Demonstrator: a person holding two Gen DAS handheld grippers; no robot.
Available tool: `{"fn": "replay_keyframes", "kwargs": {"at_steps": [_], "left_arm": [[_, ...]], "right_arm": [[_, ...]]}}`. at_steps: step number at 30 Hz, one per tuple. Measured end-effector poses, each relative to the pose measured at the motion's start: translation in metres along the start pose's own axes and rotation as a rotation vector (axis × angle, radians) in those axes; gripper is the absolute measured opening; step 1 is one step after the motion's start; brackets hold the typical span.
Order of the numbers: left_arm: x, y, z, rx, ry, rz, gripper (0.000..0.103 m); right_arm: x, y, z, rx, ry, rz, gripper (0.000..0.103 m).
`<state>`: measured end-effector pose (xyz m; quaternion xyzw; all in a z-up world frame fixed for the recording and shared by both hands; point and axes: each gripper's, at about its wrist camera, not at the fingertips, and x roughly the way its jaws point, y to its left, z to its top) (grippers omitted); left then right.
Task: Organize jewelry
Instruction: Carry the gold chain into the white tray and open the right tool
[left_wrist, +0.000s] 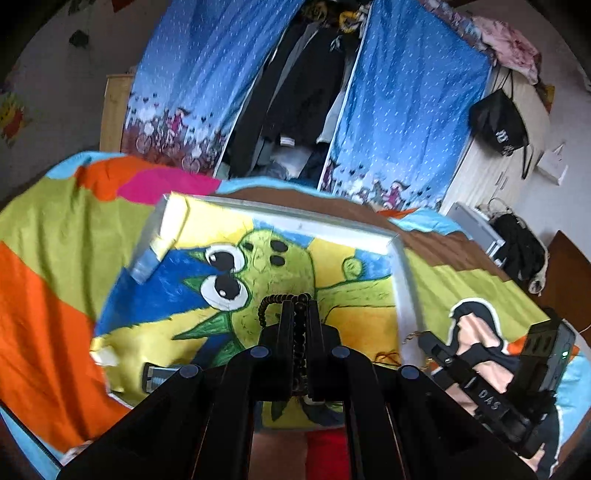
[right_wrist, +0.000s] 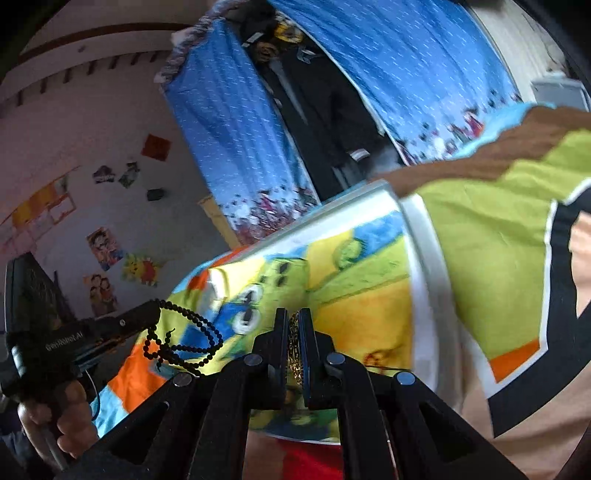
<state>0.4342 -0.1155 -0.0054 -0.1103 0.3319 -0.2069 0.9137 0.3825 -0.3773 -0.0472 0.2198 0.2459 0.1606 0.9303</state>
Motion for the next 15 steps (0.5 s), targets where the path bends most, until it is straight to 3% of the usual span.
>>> {"fn": "replay_keyframes", "kwargs": {"at_steps": [6, 12, 15], "left_arm": [[0.03, 0.007, -0.019, -0.021, 0.063, 0.003, 0.003], [0.035, 0.003, -0.027, 0.008, 0.079, 0.048, 0.003], [0.035, -0.004, -0.029, 0.042, 0.078, 0.083, 0.004]], "right_arm": [[0.011, -0.022, -0.008, 0.027, 0.057, -0.073, 0.006], [0.013, -0.016, -0.012, -0.045, 0.082, -0.142, 0.009], [0.013, -0.011, -0.013, -0.08, 0.087, -0.164, 0.019]]}}
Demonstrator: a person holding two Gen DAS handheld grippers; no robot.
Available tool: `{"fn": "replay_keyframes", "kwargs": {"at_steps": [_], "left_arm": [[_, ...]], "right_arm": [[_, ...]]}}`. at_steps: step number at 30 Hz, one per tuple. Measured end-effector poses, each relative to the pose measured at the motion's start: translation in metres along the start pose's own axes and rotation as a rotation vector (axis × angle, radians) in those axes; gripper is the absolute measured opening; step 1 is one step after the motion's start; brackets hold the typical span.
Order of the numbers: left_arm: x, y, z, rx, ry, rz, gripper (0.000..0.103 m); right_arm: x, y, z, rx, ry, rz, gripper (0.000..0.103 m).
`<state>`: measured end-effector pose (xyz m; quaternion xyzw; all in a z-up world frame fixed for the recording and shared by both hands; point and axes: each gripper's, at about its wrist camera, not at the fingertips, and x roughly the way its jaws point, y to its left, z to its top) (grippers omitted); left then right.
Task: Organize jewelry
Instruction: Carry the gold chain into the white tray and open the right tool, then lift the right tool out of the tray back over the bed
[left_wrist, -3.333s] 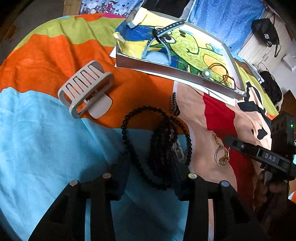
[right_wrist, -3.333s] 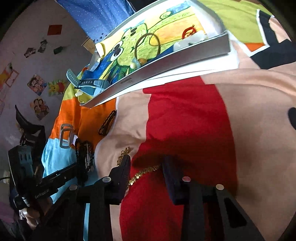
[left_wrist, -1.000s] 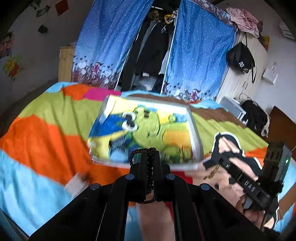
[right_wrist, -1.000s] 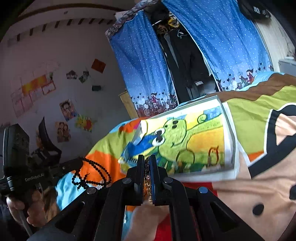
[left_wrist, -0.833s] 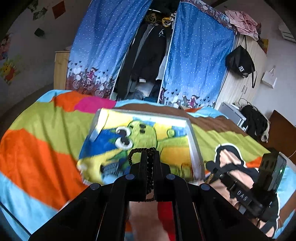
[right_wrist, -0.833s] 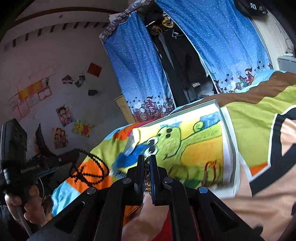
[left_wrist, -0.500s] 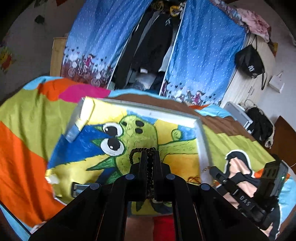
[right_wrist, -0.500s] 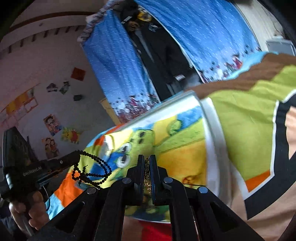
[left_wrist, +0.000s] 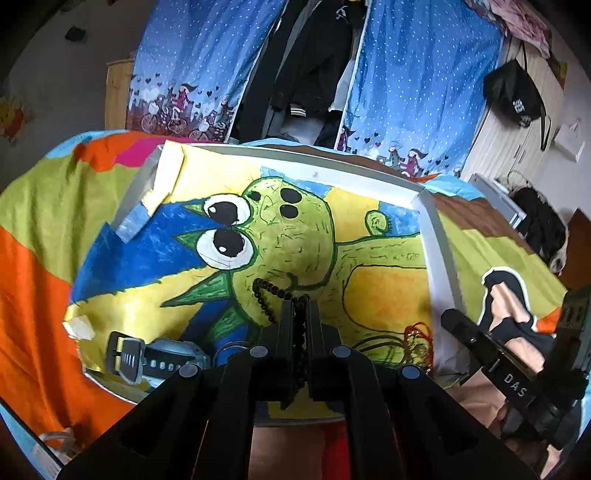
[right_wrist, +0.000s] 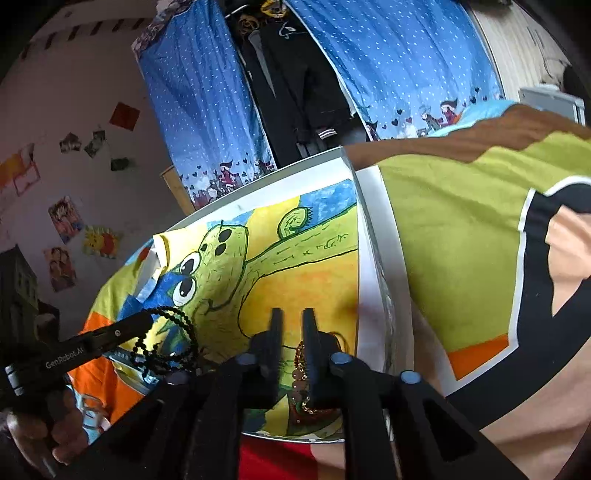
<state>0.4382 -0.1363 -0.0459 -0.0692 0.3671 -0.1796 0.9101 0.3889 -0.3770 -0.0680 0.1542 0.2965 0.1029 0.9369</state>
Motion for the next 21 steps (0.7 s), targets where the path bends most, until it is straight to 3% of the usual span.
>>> {"fn": "replay_keyframes", "kwargs": {"at_steps": [2, 5, 6, 8, 10, 12, 15, 17, 18, 21], "left_arm": [[-0.002, -0.004, -0.001, 0.021, -0.003, 0.031, 0.011], [-0.006, -0.005, -0.002, 0.012, 0.0, 0.037, 0.041], [-0.011, -0.004, -0.002, 0.001, -0.019, 0.039, 0.045], [-0.018, -0.005, 0.001, -0.007, -0.037, 0.035, 0.047], [-0.028, -0.007, 0.004, -0.008, -0.049, 0.057, 0.053], [-0.041, -0.01, 0.006, -0.007, -0.087, 0.088, 0.067], [-0.067, -0.015, 0.006, -0.001, -0.172, 0.135, 0.087], [-0.082, -0.019, 0.006, 0.01, -0.203, 0.16, 0.095], [-0.091, -0.022, 0.007, 0.018, -0.212, 0.181, 0.1], [-0.116, -0.028, 0.005, 0.036, -0.268, 0.22, 0.1]], "right_arm": [[-0.001, 0.002, 0.001, -0.015, -0.007, -0.009, 0.022], [-0.004, 0.004, 0.004, -0.038, -0.017, -0.027, 0.022], [-0.007, 0.004, 0.005, -0.045, -0.024, -0.035, 0.023], [-0.012, 0.004, 0.008, -0.051, -0.04, -0.047, 0.042], [-0.019, 0.005, 0.011, -0.058, -0.07, -0.06, 0.049], [-0.03, 0.008, 0.015, -0.075, -0.1, -0.069, 0.051], [-0.048, 0.014, 0.02, -0.106, -0.145, -0.076, 0.062], [-0.062, 0.02, 0.023, -0.122, -0.184, -0.072, 0.075], [-0.07, 0.023, 0.024, -0.131, -0.205, -0.07, 0.077], [-0.092, 0.034, 0.023, -0.162, -0.255, -0.062, 0.079]]}}
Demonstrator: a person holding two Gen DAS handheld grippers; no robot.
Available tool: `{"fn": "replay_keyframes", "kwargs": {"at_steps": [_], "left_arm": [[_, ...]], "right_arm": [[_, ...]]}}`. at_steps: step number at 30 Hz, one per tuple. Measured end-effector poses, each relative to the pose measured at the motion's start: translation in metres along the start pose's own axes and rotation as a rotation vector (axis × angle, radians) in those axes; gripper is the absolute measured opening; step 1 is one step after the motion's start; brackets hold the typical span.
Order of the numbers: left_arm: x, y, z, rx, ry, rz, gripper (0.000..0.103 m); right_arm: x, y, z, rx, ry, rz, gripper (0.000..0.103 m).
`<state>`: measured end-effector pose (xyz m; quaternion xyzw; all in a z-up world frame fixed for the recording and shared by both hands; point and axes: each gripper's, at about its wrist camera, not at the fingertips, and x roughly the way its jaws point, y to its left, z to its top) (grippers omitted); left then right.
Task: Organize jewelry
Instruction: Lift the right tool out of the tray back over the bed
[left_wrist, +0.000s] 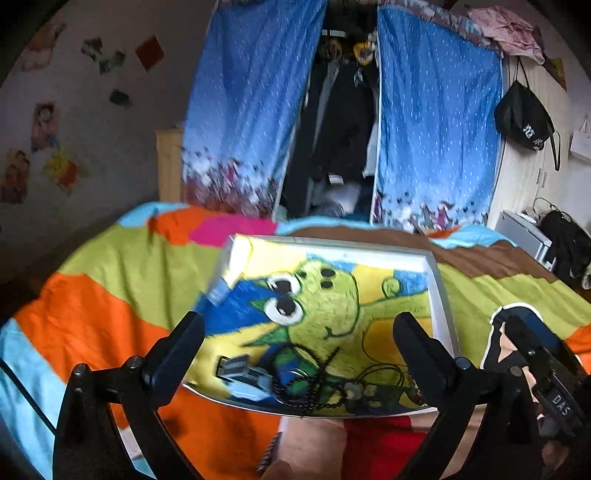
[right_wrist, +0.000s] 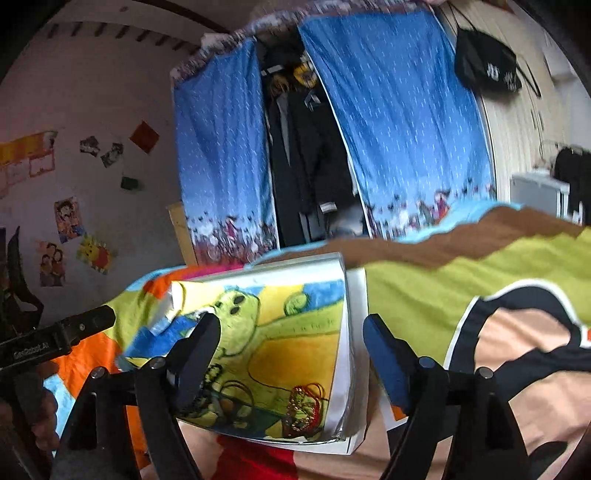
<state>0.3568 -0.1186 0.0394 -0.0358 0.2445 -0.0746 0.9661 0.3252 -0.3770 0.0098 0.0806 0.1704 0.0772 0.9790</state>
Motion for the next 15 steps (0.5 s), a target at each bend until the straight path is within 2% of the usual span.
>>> {"fn": "replay_keyframes", "kwargs": {"at_steps": [1, 2, 3, 10, 15], "left_arm": [[-0.009, 0.0, 0.001, 0.002, -0.014, 0.002, 0.101], [-0.016, 0.001, 0.001, 0.004, -0.019, -0.003, 0.101], [-0.023, 0.001, 0.001, 0.008, -0.022, -0.007, 0.101], [-0.084, 0.005, -0.008, 0.043, -0.069, 0.022, 0.101], [-0.124, 0.015, -0.02, 0.031, -0.1, 0.032, 0.101]], "right_arm": [[-0.009, 0.003, 0.001, -0.008, -0.026, -0.01, 0.086], [-0.016, 0.005, 0.001, -0.016, -0.046, -0.018, 0.099], [-0.024, 0.008, 0.001, -0.026, -0.069, -0.03, 0.103], [-0.077, 0.021, -0.001, -0.03, -0.183, -0.034, 0.103], [-0.113, 0.03, -0.021, -0.016, -0.212, -0.078, 0.103]]}}
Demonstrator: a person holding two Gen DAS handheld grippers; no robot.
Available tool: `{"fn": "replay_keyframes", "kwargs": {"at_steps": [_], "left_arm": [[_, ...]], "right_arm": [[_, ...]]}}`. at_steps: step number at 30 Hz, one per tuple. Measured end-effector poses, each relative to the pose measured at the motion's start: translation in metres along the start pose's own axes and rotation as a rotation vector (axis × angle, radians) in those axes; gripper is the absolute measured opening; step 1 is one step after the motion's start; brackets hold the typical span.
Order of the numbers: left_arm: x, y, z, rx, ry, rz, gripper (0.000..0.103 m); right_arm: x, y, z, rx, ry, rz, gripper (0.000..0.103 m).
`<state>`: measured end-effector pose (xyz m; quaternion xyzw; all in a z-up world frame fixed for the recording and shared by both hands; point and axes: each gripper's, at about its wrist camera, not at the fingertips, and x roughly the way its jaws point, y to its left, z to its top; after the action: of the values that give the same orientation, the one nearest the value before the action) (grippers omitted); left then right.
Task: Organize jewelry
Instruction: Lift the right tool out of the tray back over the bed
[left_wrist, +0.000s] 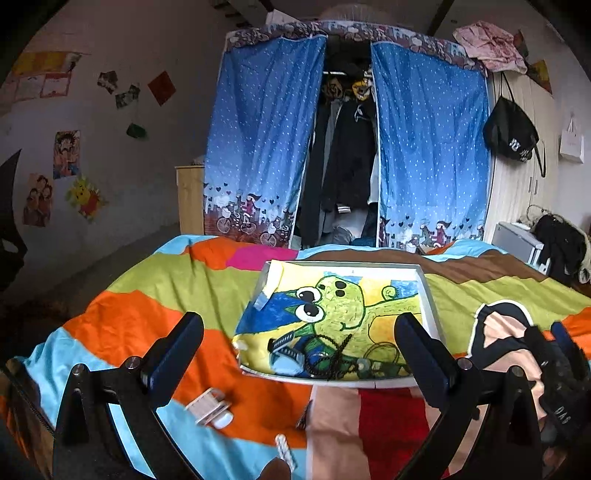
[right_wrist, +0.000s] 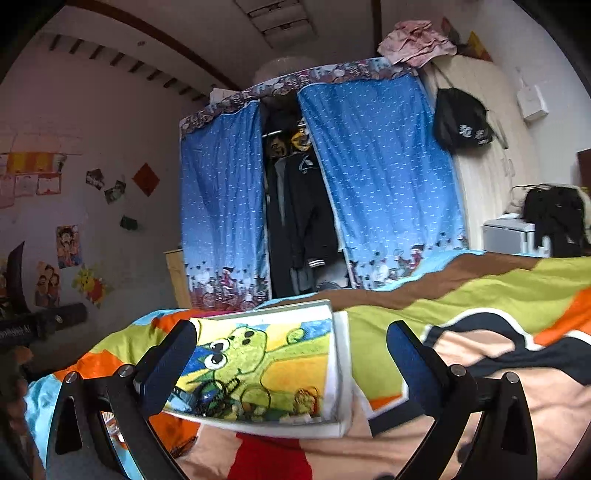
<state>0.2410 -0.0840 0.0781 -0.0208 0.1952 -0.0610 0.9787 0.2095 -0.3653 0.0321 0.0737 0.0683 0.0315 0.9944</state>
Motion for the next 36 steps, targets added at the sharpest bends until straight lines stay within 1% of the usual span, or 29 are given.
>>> {"fn": "replay_keyframes", "kwargs": {"at_steps": [2, 4, 10, 15, 21, 26, 28, 31, 36], "left_arm": [[-0.018, 0.004, -0.005, 0.0, -0.021, 0.008, 0.101], [-0.037, 0.008, -0.012, 0.005, -0.043, 0.016, 0.101], [-0.082, 0.024, -0.04, 0.027, -0.058, 0.034, 0.101], [-0.108, 0.035, -0.069, 0.043, -0.036, 0.036, 0.101], [-0.129, 0.045, -0.1, 0.049, 0.013, 0.045, 0.101], [-0.142, 0.051, -0.123, 0.036, 0.052, 0.105, 0.101], [-0.143, 0.054, -0.132, 0.026, 0.076, 0.109, 0.101], [-0.143, 0.057, -0.141, 0.016, 0.106, 0.117, 0.101], [-0.142, 0.06, -0.146, 0.01, 0.121, 0.137, 0.101]], "right_arm": [[-0.012, 0.007, -0.006, -0.023, 0.016, -0.04, 0.103], [-0.024, 0.015, -0.01, -0.055, 0.021, -0.052, 0.103], [-0.069, 0.047, -0.018, -0.134, 0.007, -0.021, 0.103], [-0.101, 0.071, -0.033, -0.168, 0.047, 0.013, 0.103], [-0.123, 0.088, -0.047, -0.164, 0.112, 0.025, 0.103], [-0.132, 0.095, -0.056, -0.147, 0.16, 0.014, 0.103], [-0.134, 0.1, -0.061, -0.156, 0.179, 0.007, 0.103], [-0.136, 0.108, -0.067, -0.167, 0.208, 0.008, 0.103], [-0.132, 0.117, -0.078, -0.194, 0.268, 0.01, 0.103]]}}
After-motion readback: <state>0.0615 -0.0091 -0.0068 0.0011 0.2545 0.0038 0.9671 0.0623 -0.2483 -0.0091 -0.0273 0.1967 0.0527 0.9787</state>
